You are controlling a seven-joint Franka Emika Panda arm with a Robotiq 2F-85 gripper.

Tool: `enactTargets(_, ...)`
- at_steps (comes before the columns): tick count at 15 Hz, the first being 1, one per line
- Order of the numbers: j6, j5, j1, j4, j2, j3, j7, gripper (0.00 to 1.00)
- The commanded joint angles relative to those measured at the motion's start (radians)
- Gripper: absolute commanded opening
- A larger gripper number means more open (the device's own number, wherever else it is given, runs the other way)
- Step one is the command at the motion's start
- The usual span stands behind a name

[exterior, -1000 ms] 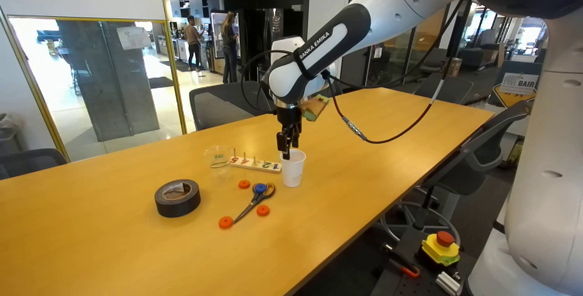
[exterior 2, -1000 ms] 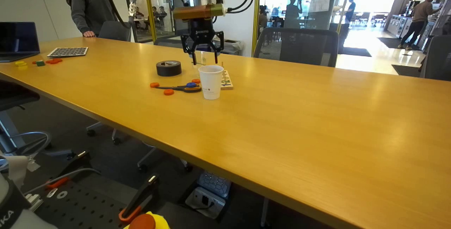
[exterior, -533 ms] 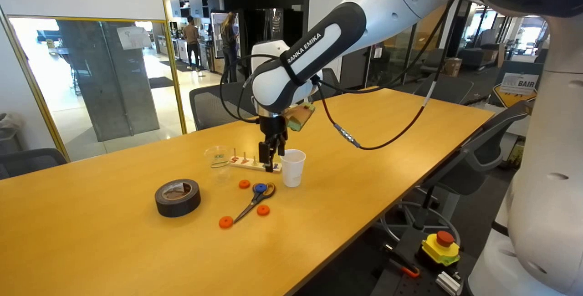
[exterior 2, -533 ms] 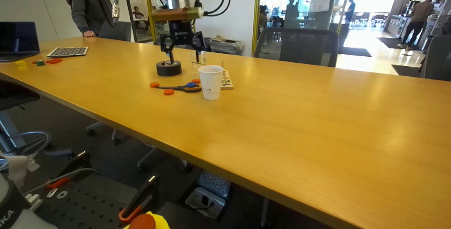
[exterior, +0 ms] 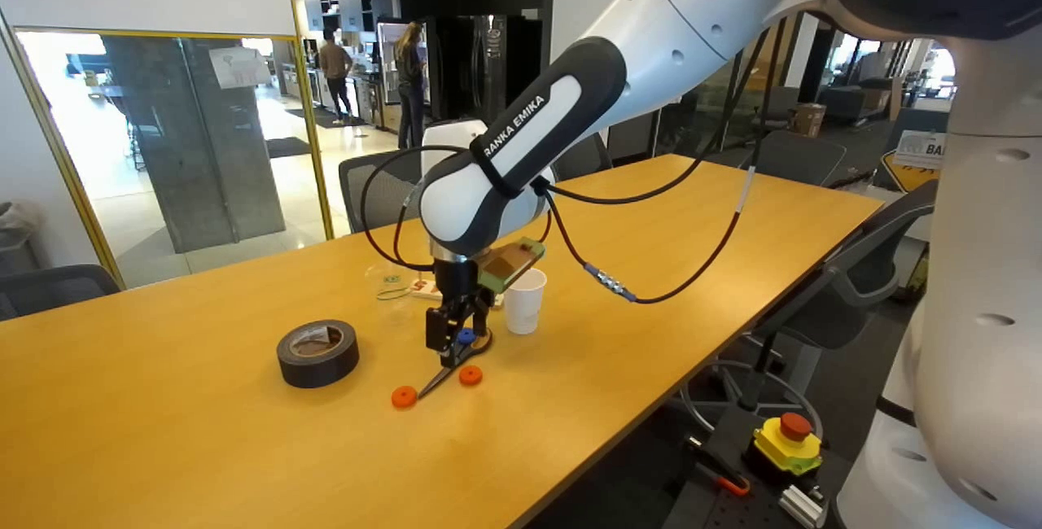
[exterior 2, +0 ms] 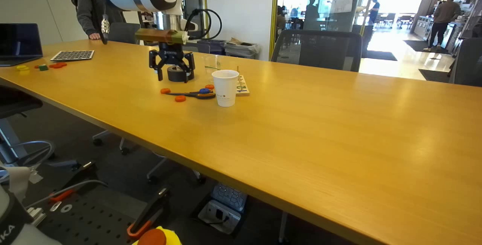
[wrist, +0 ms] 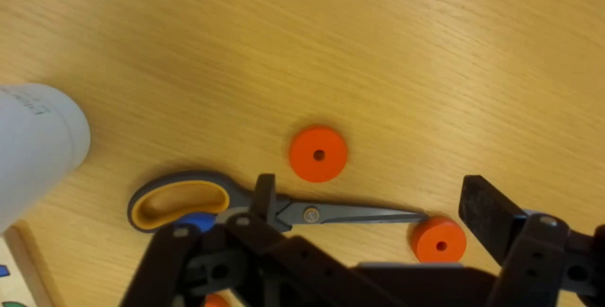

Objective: Put two round orange blocks in the white cup then put the round blue block in the clear cup, then put the remaining round orange blocks in the white cup

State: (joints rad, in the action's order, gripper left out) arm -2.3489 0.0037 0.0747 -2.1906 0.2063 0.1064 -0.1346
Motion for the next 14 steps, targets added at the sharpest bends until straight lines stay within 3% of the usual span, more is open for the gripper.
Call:
enactTargets(1,-0.118,0.029,0.007,-0.037,0.018,-0.007,0.096,1.0)
enactTargets(7,-0.254,-0.012,0.015,-0.08,0.052,-0.03,0.194,1.0)
enactTargets(14,-0.253,-0.078,0.033,-0.075,0.077,-0.059,0.263,1.0)
